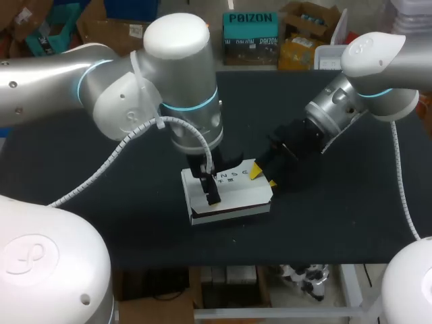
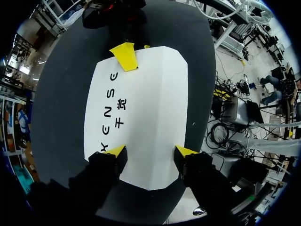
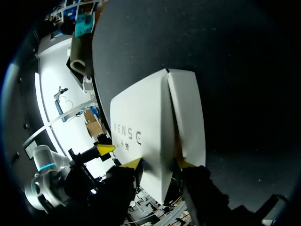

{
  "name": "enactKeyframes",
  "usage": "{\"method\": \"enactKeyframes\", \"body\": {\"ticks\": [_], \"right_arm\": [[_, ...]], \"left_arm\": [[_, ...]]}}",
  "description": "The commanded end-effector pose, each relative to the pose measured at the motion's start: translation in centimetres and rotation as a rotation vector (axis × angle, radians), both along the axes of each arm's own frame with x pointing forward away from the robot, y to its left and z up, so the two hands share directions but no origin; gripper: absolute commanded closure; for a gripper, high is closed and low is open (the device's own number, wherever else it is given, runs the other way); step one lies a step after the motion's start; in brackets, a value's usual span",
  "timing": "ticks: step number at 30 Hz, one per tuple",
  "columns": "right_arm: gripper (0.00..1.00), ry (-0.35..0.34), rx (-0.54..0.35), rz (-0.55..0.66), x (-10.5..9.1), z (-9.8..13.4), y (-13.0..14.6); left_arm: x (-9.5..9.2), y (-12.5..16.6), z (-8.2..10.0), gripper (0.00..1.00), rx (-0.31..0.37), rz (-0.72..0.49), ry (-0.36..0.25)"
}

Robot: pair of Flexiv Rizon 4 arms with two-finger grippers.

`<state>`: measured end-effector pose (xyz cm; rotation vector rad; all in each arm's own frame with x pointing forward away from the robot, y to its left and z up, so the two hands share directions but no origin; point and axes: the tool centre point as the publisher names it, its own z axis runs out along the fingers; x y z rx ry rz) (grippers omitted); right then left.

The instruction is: Assemble the packaging by folding the flat box into shape, placing the metal phone stand inside, and closing the box properly

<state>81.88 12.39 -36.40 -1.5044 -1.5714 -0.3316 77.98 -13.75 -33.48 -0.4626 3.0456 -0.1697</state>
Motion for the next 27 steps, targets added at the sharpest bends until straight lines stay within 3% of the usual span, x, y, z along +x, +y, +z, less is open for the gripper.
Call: {"method": "enactKeyframes", "body": {"ticks": [1,27], "right_arm": [[0.55,0.003,0.0,0.003,0.2,-0.2,0.1],[0.55,0.003,0.0,0.003,0.2,-0.2,0.1]], "left_arm": [[-0.2,0.1,-0.2,0.37,0.013,0.015,-0.024],[0.7,0.7,-1.4,0.39,0.049,0.014,-0.16]]}}
